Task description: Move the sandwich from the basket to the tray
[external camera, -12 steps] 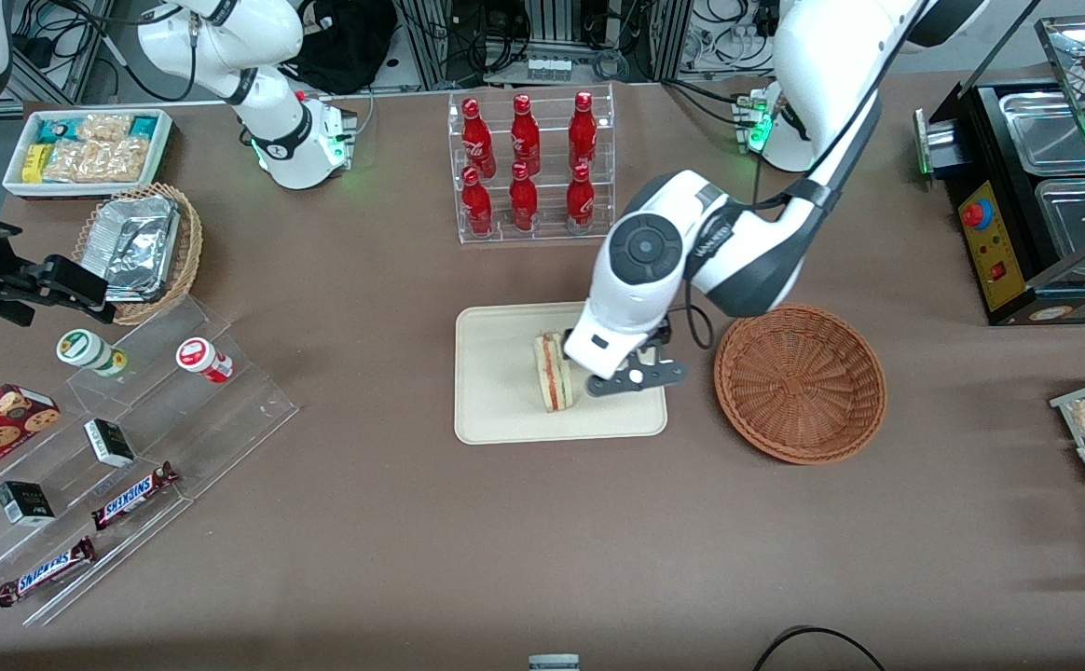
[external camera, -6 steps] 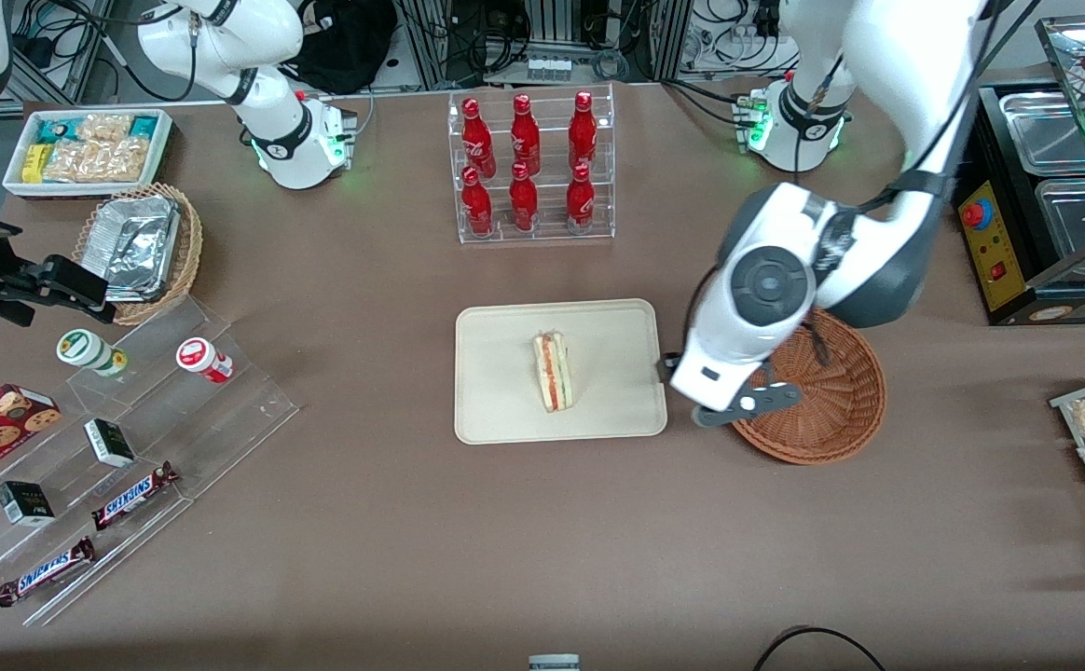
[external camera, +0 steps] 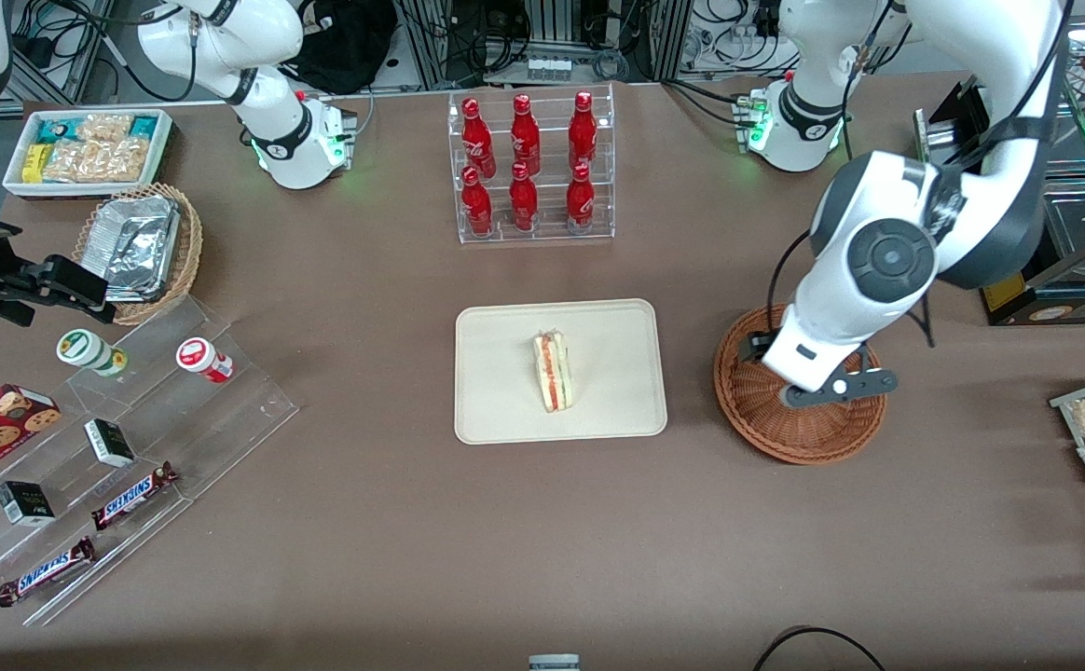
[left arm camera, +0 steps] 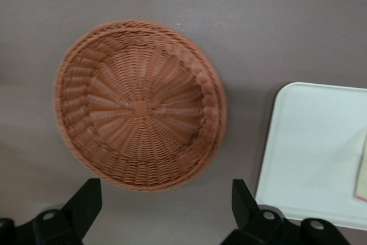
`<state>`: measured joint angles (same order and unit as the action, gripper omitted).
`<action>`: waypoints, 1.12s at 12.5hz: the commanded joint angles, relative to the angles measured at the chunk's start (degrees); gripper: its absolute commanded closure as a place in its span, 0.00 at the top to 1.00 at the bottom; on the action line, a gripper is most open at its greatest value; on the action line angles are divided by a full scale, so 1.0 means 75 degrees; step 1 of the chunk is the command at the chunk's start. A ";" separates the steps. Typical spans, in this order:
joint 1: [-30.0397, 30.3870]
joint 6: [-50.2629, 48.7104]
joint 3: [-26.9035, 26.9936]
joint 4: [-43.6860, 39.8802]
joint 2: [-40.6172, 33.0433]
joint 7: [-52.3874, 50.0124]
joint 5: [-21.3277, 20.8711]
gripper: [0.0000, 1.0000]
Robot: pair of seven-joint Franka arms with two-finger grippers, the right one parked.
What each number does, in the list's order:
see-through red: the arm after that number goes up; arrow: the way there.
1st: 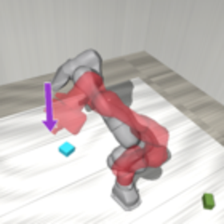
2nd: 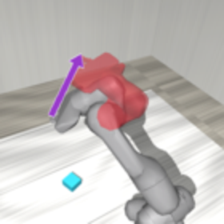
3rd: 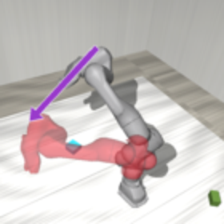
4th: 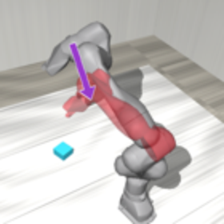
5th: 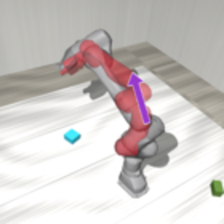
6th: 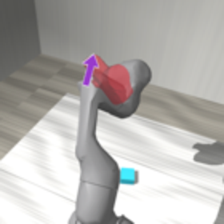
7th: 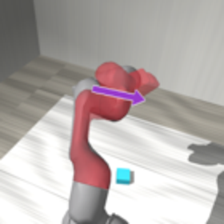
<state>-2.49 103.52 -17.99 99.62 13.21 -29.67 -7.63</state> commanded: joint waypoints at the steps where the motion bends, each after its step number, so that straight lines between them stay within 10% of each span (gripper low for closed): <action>1: 0.0353 -0.0405 -0.0050 0.0556 -0.0811 0.0637 0.0115 1.00; 6: 0.0554 -0.2092 0.0943 0.0581 -0.2053 0.3002 0.1039 1.00; 14: 0.0566 -0.3362 0.1919 -0.0814 -0.2301 0.4601 0.0642 1.00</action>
<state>1.50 79.03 -3.56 95.04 -4.00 3.89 -1.79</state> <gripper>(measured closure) 0.000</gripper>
